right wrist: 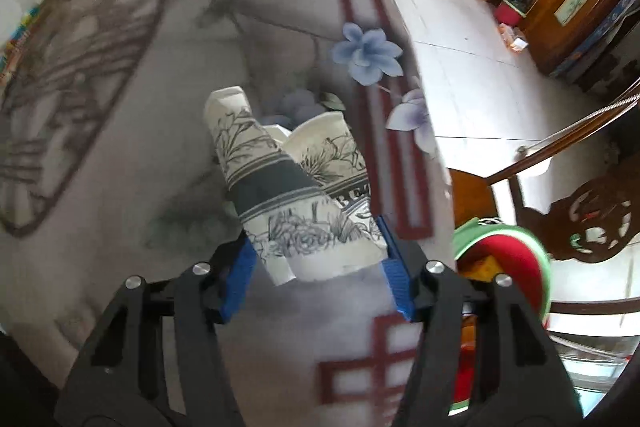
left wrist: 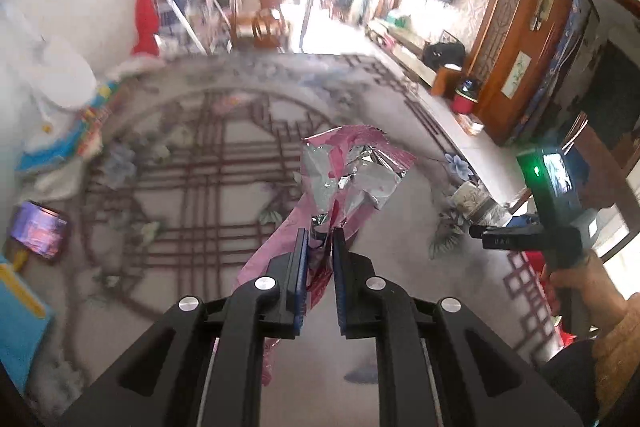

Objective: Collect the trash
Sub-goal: 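Carry the paper cup and pink wrapper over the red bucket with both tools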

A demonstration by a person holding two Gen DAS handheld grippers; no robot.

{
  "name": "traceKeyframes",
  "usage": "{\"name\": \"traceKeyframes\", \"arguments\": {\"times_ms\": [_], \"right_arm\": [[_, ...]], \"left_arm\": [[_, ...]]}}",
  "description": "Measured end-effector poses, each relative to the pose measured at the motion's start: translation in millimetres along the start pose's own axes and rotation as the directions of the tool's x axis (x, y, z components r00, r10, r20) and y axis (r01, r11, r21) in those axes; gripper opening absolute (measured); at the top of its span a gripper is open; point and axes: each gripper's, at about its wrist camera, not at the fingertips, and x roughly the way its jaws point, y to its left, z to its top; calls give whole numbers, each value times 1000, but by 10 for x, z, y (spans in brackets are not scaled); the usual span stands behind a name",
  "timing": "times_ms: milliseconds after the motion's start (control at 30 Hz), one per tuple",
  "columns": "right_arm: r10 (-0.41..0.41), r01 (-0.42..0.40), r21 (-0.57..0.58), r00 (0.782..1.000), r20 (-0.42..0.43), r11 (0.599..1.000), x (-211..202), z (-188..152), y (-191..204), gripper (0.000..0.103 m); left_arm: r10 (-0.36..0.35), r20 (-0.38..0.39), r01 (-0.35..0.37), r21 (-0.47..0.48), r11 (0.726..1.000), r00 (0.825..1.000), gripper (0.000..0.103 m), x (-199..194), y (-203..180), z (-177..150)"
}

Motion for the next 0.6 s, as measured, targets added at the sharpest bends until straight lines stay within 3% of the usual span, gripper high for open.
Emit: {"name": "traceKeyframes", "arguments": {"times_ms": [133,300,433,600], "right_arm": [[100,-104,30,989,112,994,-420,-120,46,56],[219,-254,87,931,292,963,-1133,-401,-102,56],[209,-261,93,904,374,961,-1519,-770,-284,56],[159,-272,200,879,449,941,-1773,-1265,-754,56]], "left_arm": [[25,56,-25,-11,1000,998,10,-286,-78,-52],[21,96,-24,27,999,995,10,-453,-266,-75],[-6,113,0,57,998,994,10,-499,-476,-57],[-66,103,53,119,991,992,10,-417,-897,-11]]}}
